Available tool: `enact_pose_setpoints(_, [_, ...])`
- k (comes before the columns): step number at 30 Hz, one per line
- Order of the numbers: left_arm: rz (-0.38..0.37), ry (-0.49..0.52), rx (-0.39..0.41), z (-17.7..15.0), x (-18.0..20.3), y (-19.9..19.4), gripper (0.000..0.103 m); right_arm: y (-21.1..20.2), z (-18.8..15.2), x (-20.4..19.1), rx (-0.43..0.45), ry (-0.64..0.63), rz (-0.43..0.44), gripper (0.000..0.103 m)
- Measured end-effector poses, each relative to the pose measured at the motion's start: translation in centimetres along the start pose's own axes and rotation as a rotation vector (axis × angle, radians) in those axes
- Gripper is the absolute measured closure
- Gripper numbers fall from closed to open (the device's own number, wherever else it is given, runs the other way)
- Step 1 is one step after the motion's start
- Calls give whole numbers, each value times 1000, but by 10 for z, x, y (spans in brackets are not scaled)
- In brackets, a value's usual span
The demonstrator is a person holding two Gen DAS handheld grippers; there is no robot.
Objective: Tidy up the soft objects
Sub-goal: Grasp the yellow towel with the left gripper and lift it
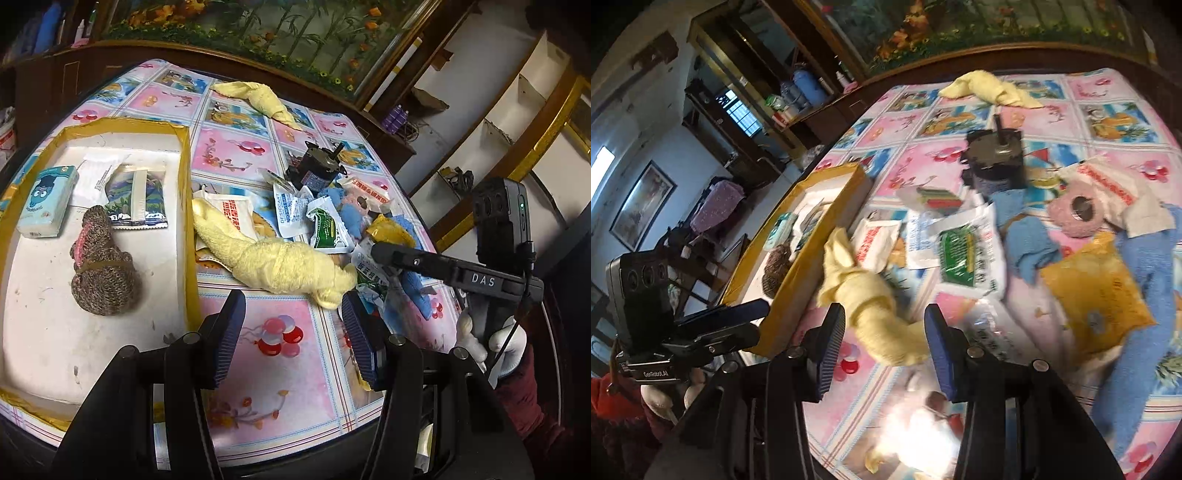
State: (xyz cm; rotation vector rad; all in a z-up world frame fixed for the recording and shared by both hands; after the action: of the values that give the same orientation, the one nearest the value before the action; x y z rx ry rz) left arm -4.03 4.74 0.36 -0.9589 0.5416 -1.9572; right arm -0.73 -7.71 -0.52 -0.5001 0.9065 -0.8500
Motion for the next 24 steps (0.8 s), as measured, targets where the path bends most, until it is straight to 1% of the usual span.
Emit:
enact_pose_setpoints(2, [3, 15, -16, -3, 3, 5, 49, -9, 2, 15, 29, 28, -46, 58])
enact_pose_setpoints(5, [16, 40, -37, -5, 9, 13, 48, -12, 2, 31, 40, 74, -71, 57])
enact_pose_setpoints(8, [40, 73, -54, -2, 15, 25, 49, -8, 2, 35, 47, 104, -73, 57])
enact_pose_setpoints(10, [49, 65, -61, 5, 16, 32, 49, -8, 4, 36, 59, 121, -67, 57])
enact_pose_setpoints(12, [60, 32, -88, 9, 14, 40, 49, -7, 3, 33, 69, 130, -56, 57])
enact_pose_setpoints(13, [52, 8, -105, 9, 14, 44, 48, -8, 2, 32, 74, 131, -54, 57])
enact_pose_setpoints(16, [37, -71, -142, 6, 11, 58, 49, -12, -3, 33, 82, 120, -64, 57])
enact_pose_setpoints(18, [51, -122, -165, 5, 5, 68, 49, -14, -6, 34, 89, 112, -77, 57])
enact_pose_setpoints(21, [62, -179, -147, 14, -2, 77, 49, -21, -8, 38, 108, 117, -81, 57])
enact_pose_setpoints(24, [105, -178, -125, 25, -6, 83, 48, -30, -6, 44, 137, 131, -83, 57])
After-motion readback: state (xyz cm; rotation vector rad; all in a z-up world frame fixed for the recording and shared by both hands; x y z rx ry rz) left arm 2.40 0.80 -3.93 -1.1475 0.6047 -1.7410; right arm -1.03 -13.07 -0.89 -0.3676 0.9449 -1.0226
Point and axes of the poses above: each gripper's, at about its wrist camera, not at the fingertips, and y roughly the way its jaws point, x to its right, z to its top, the point moved 10 cm from there along y, roughly the way its jaws point, and after that the axes turned 4 degrees about y, right-handed, at the moved point
